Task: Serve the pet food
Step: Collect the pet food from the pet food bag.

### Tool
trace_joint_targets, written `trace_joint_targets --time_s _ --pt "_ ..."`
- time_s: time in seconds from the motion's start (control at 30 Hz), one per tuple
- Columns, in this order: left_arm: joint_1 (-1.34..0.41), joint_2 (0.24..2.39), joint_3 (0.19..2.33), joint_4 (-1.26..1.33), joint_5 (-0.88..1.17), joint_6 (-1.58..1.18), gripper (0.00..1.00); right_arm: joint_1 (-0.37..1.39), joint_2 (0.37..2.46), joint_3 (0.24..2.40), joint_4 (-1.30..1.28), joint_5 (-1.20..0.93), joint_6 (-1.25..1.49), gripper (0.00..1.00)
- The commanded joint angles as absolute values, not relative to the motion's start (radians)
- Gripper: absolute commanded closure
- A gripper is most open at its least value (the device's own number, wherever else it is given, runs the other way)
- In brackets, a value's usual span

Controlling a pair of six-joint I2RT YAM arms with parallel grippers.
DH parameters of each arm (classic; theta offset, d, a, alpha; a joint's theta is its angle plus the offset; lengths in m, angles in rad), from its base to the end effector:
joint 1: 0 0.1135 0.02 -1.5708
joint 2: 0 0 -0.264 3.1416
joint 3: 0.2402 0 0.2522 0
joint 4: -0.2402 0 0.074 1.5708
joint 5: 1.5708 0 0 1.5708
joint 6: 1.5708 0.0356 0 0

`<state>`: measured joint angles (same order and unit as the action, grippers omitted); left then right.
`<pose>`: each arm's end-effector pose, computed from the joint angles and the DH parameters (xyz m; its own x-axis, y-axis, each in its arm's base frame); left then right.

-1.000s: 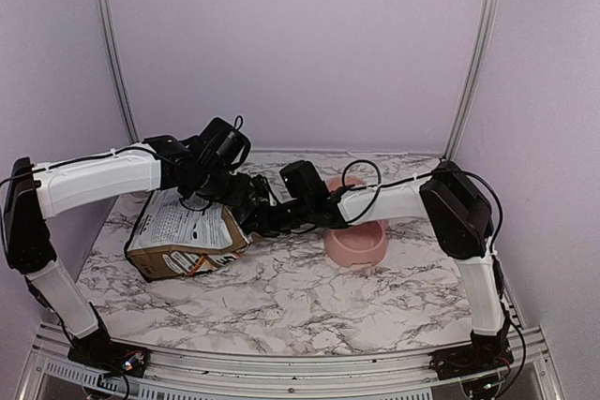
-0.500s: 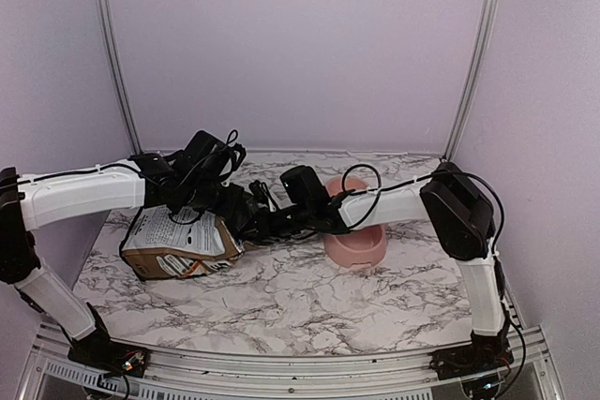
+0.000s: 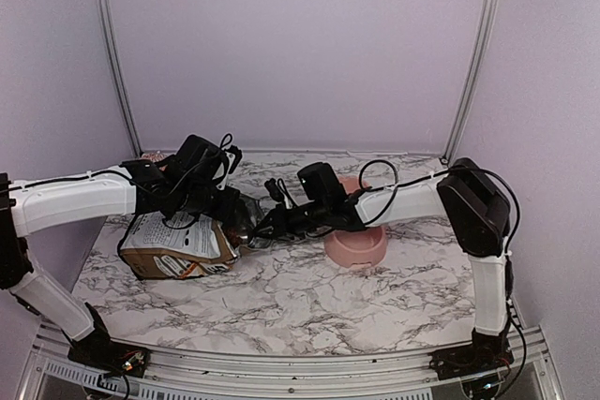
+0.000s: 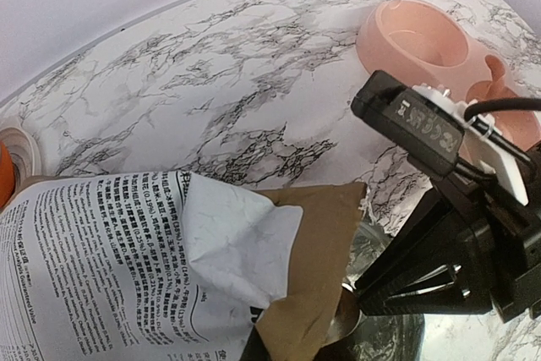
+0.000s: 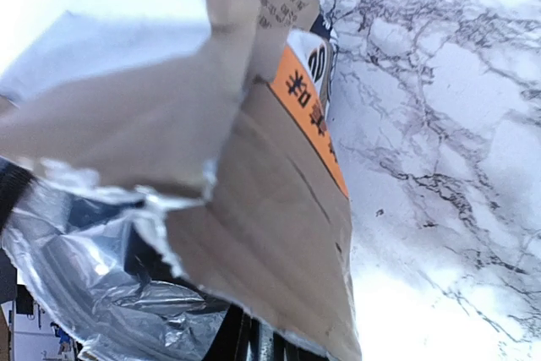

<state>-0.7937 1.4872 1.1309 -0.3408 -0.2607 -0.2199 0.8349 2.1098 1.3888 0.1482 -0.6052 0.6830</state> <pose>0.2390 -0.2300 0.2778 -0.5594 0.2682 -0.7843 0.4389 0.8985 -0.0057 0.2977 0.3589 0.1675 -0.8695 -0.1869 -0.4573 -0.4922 0.4069 0.7696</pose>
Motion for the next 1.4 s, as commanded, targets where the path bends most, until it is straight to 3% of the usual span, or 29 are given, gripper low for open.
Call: trace_joint_targets --time_s 0.0,0.6,1.37 --pt "-0.793 1.459 1.113 -0.356 -0.255 -0.213 1.0 0.796 2.044 1.385 0.145 -0.598 0.679 1.0" --pt "-0.793 1.447 1.109 -0.353 -0.265 -0.215 1.0 0.741 1.957 1.31 0.155 -0.644 0.687 1.0" --pt "-0.793 1.407 1.089 -0.323 -0.256 -0.207 1.0 0.675 1.929 1.158 0.547 -0.87 0.94 1.0"
